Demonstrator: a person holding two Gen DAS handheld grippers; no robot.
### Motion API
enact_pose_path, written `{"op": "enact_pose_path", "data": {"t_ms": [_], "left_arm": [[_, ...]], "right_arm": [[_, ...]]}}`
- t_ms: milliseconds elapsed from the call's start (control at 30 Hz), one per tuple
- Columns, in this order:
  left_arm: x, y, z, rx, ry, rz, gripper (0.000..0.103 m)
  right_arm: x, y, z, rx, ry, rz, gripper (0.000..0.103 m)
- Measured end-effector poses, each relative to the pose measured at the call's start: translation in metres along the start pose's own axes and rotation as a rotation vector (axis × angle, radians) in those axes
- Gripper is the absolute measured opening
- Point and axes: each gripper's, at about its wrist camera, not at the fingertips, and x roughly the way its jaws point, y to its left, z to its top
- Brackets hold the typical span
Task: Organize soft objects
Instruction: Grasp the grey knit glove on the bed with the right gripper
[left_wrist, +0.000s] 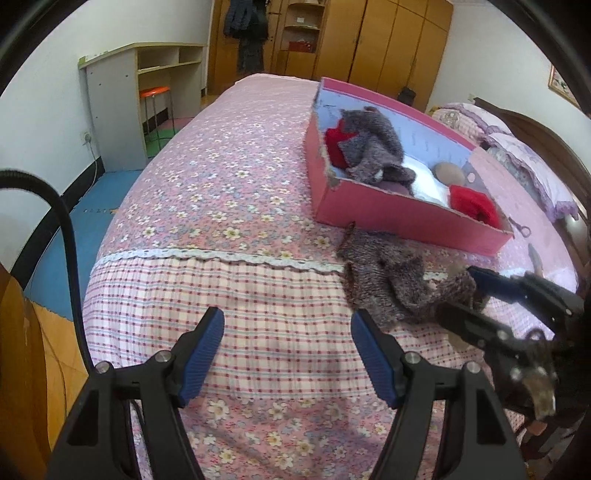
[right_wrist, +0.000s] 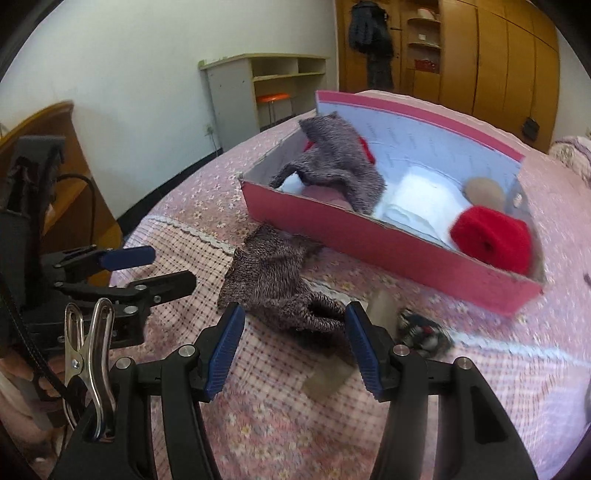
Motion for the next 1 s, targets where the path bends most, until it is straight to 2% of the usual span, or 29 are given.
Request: {"op": "enact_pose_path", "data": {"t_ms": [400,833,933,1000], "left_arm": [[0.005,0.029,-0.003,-0.083,0.023,0.036,0.075],[0.004,0.03,-0.006,-0.077,0.019,0.049,0.075],[0.005,0.03,-0.003,-0.078,0.02,0.046,0.075],[0.005,0.03,-0.003,-0.082,0.019,0.042,0.075]], "right_arm": [[0.047,0.014,0.013,-0.066,0.072,-0.009,0.058],[0.066,0.017,0.017,-0.071,0.097,-0.024,0.058],[0.064,0.021,0.014,-0.092,0.088,-0.037,0.049],[0.063,0.026,0.012,-0.1,0.082,-0.039,0.036]]}}
